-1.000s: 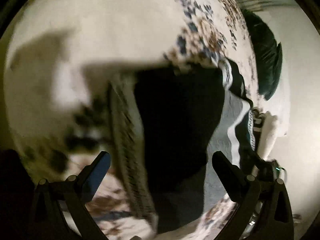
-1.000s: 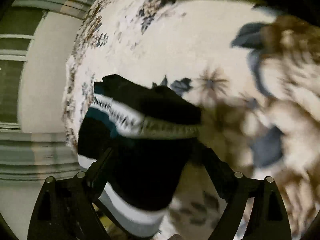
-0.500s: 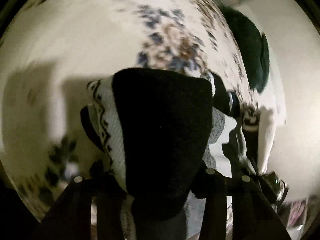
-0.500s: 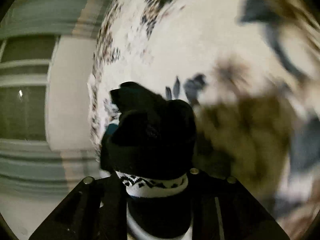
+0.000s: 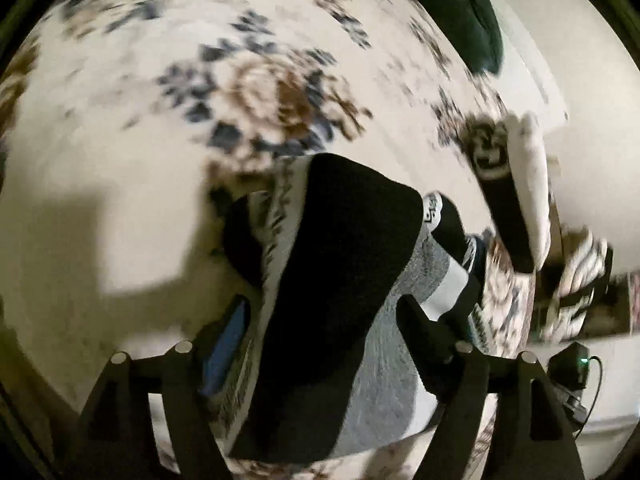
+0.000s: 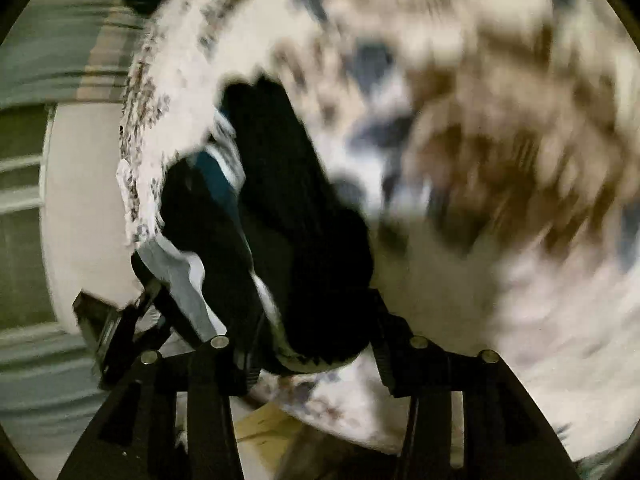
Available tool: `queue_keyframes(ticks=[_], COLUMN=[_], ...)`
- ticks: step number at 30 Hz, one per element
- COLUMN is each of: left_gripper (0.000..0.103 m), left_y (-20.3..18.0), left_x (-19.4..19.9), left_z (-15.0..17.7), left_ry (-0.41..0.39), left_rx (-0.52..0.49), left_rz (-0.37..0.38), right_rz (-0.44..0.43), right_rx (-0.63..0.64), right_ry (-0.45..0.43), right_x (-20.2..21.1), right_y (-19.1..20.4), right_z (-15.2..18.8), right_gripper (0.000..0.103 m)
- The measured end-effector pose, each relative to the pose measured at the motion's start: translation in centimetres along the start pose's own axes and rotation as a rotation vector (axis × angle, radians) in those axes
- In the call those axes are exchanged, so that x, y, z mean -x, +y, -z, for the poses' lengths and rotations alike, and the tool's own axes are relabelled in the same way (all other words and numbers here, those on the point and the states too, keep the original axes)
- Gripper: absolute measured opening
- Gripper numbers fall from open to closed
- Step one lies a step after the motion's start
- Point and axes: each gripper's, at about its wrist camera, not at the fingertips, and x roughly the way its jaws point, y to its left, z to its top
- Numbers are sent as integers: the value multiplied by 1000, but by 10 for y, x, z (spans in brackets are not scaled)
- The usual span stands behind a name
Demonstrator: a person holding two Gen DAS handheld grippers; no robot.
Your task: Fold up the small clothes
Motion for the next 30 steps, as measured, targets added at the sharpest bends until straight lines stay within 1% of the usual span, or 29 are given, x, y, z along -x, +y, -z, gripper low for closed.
queue_keyframes(ticks=[2, 4, 6, 8, 10, 11, 12, 13, 14, 15, 16, 18, 19, 21, 24, 25, 26, 28, 29, 30], left_gripper=[74, 74, 74, 74, 74, 74, 74, 74, 74, 74, 74, 74, 74, 74, 74, 74, 74, 74, 71, 65], left_y=[-1, -3, -1, 3, 2, 0, -1, -2, -2, -2, -1, 0, 0, 0, -1, -2, -2, -5, -5, -7], left_x=[9, 12, 8, 5, 1, -1, -2, -4, -6, -8, -9, -11, -12, -15, -26, -29, -31, -33, -33, -32], left_z=[5, 4, 1, -3, -7, -9, -10, -12, -13, -14, -15, -17, -18, -22, -30, -32, -34, -38, -39, -39], left_ry=[-52, -94, -120, -125, -135, -137, -138, -138, -138, -135, -133, -134, -133, -131, -117, -116, -117, -126, -134, -143], left_rx=[27, 46, 59, 73, 73, 65, 54, 44, 38, 35, 35, 38, 42, 43, 41, 38, 31, 9, -4, -21], left_rz=[-22, -20, -45, -47, -51, -59, -70, -79, -86, -93, -94, -96, -97, -93, -102, -109, -110, -115, -112, -108], right_rz=[51, 62, 64, 48, 60, 70, 110, 143, 148, 165, 186, 188, 181, 158, 127, 100, 55, -6, -6, -1], right_rx=[116, 202, 298, 376, 434, 459, 479, 483, 480, 487, 499, 503, 487, 435, 377, 354, 344, 315, 303, 297], right_ry=[-51, -58, -53, -15, 26, 62, 103, 148, 174, 191, 183, 132, 94, 48, 25, 38, 59, 118, 125, 122], right_x=[18, 24, 16, -3, -24, -39, -58, -77, -86, -97, -99, -91, -81, -63, -49, -50, -51, -56, -57, -51], right_y=[28, 50, 83, 108, 125, 135, 141, 143, 143, 143, 141, 139, 137, 127, 115, 112, 112, 112, 113, 110], right_z=[-17, -30, -47, -64, -72, -77, -81, -83, -83, -83, -81, -83, -85, -89, -99, -103, -105, -110, -112, -115], right_gripper=[49, 49, 49, 49, 49, 49, 49, 49, 42, 14, 8, 7, 7, 5, 5, 5, 6, 7, 11, 15])
